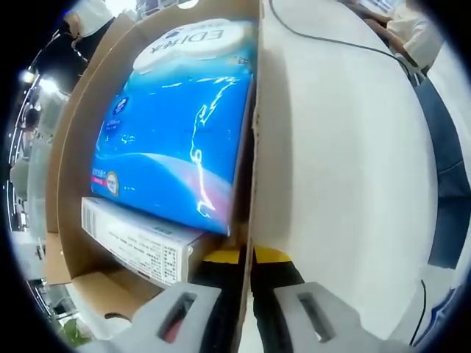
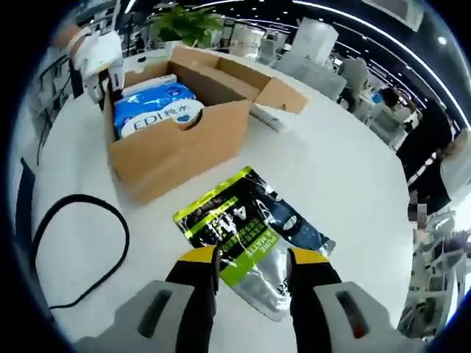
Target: Operate the shoe box by opening the lid, removing the specified soft item, and placing it in the target area until the item is outside and the box remains undamaged.
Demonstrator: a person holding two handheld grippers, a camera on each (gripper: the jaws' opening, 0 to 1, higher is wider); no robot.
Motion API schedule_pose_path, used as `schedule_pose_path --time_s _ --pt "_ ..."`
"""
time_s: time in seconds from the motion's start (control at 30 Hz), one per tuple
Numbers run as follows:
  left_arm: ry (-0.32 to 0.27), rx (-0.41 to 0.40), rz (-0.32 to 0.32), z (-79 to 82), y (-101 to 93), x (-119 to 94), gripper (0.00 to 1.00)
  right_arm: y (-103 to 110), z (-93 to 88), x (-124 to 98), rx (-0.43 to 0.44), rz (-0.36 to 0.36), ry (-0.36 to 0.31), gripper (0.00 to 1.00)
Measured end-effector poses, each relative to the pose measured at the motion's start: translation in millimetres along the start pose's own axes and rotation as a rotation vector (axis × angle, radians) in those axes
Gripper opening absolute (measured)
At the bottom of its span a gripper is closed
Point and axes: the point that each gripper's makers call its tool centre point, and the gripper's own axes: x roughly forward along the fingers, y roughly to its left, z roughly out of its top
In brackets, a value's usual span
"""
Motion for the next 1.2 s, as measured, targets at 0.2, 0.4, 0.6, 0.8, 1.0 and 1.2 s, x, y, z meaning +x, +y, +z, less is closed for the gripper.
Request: schedule_pose_path --time_s 0.2,0.4,0.6,0.8,1.0,1.2 --pt "-0.003 -0.002 -0.002 -0.2 0.8 1 0.02 -2 -5.0 3 0.166 -0.026 -0.014 0.48" --pt "-0.004 -0.004 -0.004 0.0 0.3 0 0.02 -1 -7.4 14 0.25 -0.051 0.002 0.52" --pt "-0.003 -0.003 -0.003 0.2 -0.4 -1 0.02 10 -14.0 25 0.265 -0.04 0.052 0.58" --pt "-0.002 -0.004 0.0 0.3 -0.8 0 0.02 15 -9.7 15 0.242 -0.052 0.002 0.57" --pt "0.001 -0.003 0.001 0.7 -1.3 0 0.02 11 -9.0 20 0.233 -0.041 0.005 0.57" --pt "0.002 -0.002 0.003 1.8 -2.7 -2 0.02 9 -6.5 17 0.243 -0.031 0.023 0.57"
